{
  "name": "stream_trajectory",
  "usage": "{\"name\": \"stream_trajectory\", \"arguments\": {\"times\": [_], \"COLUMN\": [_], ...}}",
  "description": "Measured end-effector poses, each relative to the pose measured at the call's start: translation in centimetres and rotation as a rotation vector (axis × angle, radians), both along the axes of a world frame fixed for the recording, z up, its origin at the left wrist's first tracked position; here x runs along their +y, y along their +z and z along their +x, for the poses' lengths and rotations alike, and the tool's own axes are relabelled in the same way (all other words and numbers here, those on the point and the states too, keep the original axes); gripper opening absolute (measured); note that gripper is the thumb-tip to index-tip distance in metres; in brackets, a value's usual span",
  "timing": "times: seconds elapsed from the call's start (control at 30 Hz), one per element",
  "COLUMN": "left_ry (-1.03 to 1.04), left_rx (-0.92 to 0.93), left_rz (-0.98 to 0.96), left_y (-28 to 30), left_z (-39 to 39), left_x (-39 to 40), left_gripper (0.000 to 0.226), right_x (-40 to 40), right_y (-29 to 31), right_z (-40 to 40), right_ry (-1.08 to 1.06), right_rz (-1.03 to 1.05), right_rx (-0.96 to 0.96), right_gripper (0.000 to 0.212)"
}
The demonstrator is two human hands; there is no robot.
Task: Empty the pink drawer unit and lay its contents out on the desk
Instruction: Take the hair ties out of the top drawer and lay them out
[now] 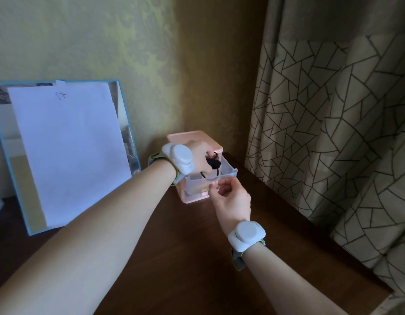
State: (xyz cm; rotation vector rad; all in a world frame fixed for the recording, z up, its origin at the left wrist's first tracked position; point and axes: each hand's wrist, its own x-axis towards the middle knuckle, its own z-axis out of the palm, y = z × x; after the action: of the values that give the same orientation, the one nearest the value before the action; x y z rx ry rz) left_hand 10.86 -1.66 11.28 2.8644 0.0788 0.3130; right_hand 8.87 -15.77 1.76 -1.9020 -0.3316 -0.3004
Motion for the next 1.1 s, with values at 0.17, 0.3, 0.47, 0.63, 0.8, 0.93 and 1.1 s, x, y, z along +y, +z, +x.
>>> {"name": "stream_trajectory", "arguments": {"times": [0.17,0.3,0.47,0.63,0.8,0.93,1.1], "left_ry": [0.022,0.079,0.125,0.154,0.131,0.109,0.112], "left_rx": [-0.201,-0.341,-0.401,-0.366,-0.317,-0.298,-0.303], "left_rz": [-0.176,-0.270,-0.253,-0.253,-0.275,-0.294,-0.271], "left_y": [1.9,2.0,1.8,0.3,-0.4,-0.3,-0.3], "left_z": [-1.5,-1.8,-1.0,-0.1,0.0,0.0,-0.2], "left_x": [2.1,3.4,4.0,4.1,5.0,5.4,5.6], "left_gripper": [0.016,0.016,0.014,0.014,0.012,0.015,0.021], "right_x": [0.5,1.1,1.5,1.9,2.9,3.7,4.5], "right_y": [0.2,0.3,0.4,0.3,1.0,1.5,1.8], "right_z": [0.7,1.4,2.0,2.7,3.7,4.3,4.8], "right_ry": [-0.004,-0.014,-0.035,-0.012,0.015,0.015,0.001], "right_rz": [-0.010,-0.039,-0.044,-0.067,-0.139,-0.169,-0.188], "right_rx": [-0.002,0.009,0.001,-0.022,-0.041,-0.032,-0.023], "right_gripper": [0.016,0.016,0.019,0.019,0.018,0.021,0.022]}}
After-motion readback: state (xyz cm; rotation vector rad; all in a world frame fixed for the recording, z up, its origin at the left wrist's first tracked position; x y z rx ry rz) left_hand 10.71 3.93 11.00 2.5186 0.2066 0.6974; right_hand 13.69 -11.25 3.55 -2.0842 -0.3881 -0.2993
